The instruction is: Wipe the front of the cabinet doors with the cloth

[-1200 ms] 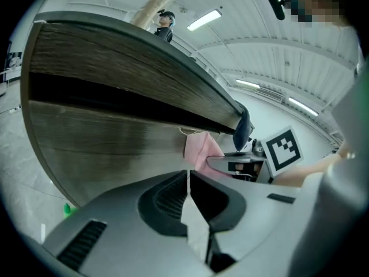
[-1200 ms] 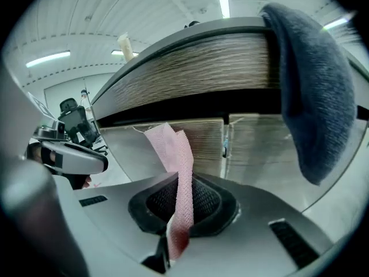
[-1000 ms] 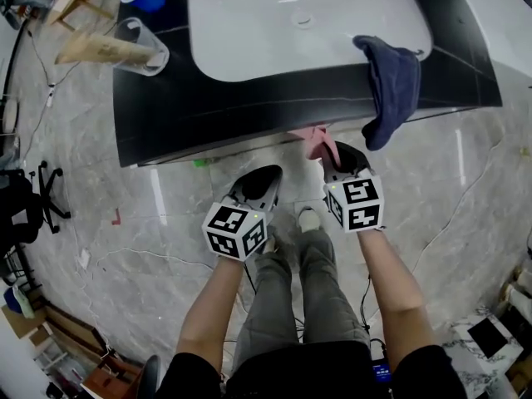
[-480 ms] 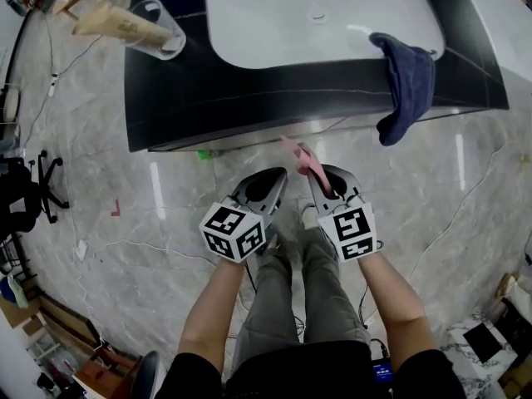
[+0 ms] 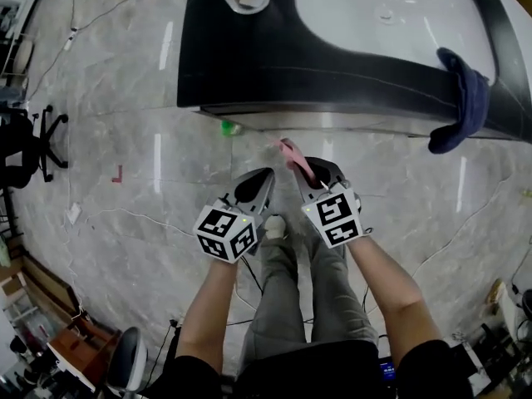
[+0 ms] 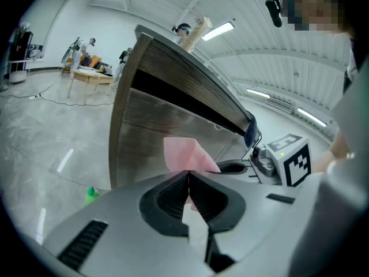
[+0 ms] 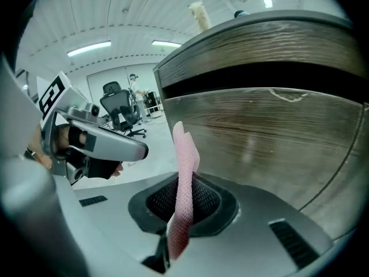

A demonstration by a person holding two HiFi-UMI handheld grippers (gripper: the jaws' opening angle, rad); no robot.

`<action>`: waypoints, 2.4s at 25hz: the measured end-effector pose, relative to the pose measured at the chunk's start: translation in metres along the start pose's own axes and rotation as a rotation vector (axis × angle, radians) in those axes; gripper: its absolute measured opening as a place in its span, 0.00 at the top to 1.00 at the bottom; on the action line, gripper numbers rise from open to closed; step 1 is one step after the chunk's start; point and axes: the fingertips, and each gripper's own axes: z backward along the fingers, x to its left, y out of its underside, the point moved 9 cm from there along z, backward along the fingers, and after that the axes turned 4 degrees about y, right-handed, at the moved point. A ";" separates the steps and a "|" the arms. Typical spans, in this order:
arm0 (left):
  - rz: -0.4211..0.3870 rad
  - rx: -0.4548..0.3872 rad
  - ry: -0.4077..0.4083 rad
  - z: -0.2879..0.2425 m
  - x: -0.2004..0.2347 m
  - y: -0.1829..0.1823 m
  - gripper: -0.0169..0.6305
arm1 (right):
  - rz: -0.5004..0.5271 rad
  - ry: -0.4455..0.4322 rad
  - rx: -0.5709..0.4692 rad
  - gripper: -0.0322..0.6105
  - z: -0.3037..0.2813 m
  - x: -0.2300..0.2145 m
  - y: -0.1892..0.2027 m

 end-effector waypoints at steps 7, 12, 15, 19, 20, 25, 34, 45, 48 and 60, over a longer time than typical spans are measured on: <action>0.027 -0.023 -0.076 0.036 0.034 0.014 0.96 | 0.074 -0.063 0.001 0.89 -0.058 0.034 -0.023; 0.012 -0.024 -0.119 0.042 0.053 0.018 0.96 | 0.093 -0.038 0.010 0.89 -0.088 0.033 -0.032; 0.018 -0.027 -0.119 0.040 0.058 0.016 0.96 | 0.086 -0.025 0.013 0.89 -0.091 0.028 -0.036; 0.005 -0.021 -0.092 0.029 0.054 0.010 0.96 | 0.080 0.011 0.016 0.89 -0.082 0.012 -0.032; -0.001 -0.016 -0.083 0.024 0.051 0.009 0.96 | 0.070 0.025 0.018 0.89 -0.078 0.006 -0.029; -0.024 0.008 -0.040 -0.006 0.034 0.003 0.96 | 0.013 0.096 0.016 0.89 -0.053 -0.030 -0.016; -0.084 0.059 0.048 -0.061 -0.003 -0.007 0.96 | -0.080 0.229 -0.003 0.89 -0.003 -0.090 0.014; -0.119 0.094 0.128 -0.116 -0.046 -0.004 0.96 | -0.165 0.374 0.006 0.89 0.048 -0.151 0.051; -0.123 0.094 0.138 -0.125 -0.053 -0.004 0.96 | -0.195 0.402 0.009 0.89 0.058 -0.158 0.061; -0.083 0.075 0.081 -0.090 -0.033 0.008 0.96 | -0.279 0.394 -0.017 0.89 0.082 -0.108 0.068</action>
